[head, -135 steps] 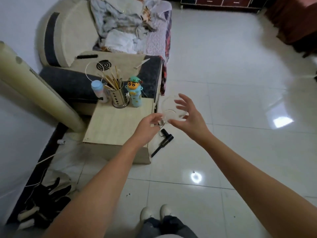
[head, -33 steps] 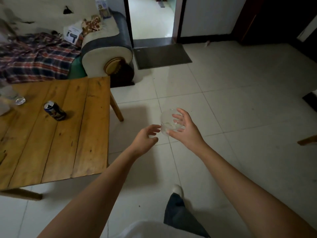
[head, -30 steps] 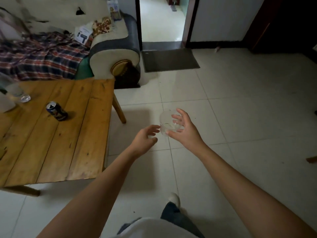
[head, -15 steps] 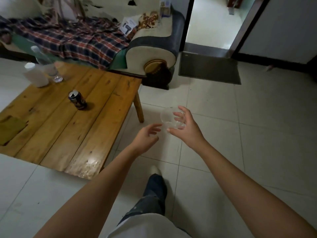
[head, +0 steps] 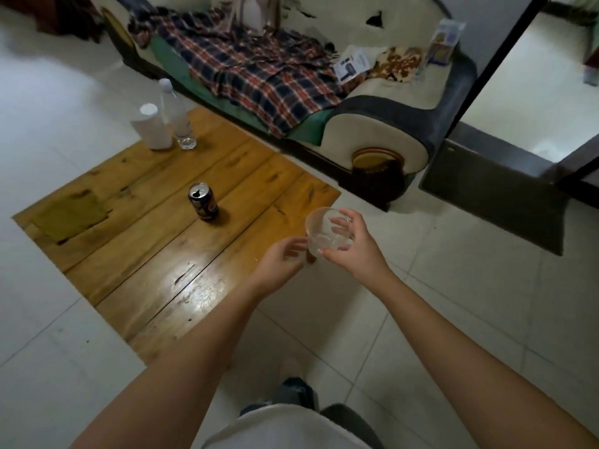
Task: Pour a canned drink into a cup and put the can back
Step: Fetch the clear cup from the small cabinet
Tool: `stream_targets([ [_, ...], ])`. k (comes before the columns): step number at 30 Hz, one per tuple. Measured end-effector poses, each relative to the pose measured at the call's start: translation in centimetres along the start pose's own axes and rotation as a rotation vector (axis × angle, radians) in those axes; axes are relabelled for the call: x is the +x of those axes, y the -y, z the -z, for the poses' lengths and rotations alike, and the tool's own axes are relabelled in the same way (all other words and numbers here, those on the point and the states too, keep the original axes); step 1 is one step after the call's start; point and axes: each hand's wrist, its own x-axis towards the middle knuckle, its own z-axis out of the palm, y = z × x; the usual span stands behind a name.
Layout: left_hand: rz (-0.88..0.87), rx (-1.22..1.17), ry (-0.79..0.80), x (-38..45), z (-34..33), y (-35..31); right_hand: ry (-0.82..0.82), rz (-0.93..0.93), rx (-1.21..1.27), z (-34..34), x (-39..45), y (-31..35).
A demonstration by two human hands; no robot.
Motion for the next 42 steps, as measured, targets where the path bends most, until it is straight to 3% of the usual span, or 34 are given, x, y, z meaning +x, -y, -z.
stream_targets([
  [14,0.241,-0.137,-0.411,4.9,6.1,0.8,0.462,0.135,-0.013,-3.9,13.4,5.2],
  [27,0.354,-0.317,-0.883,8.8,4.9,-1.4,0.923,0.302,-0.096,-4.5,22.6,8.1],
  [34,0.400,-0.407,-1.000,9.0,4.5,-0.4,1.025,0.341,-0.161,-6.6,24.1,7.7],
  [42,0.435,-0.421,-1.006,10.3,6.3,2.1,1.099,0.309,-0.235,-10.1,26.0,6.6],
])
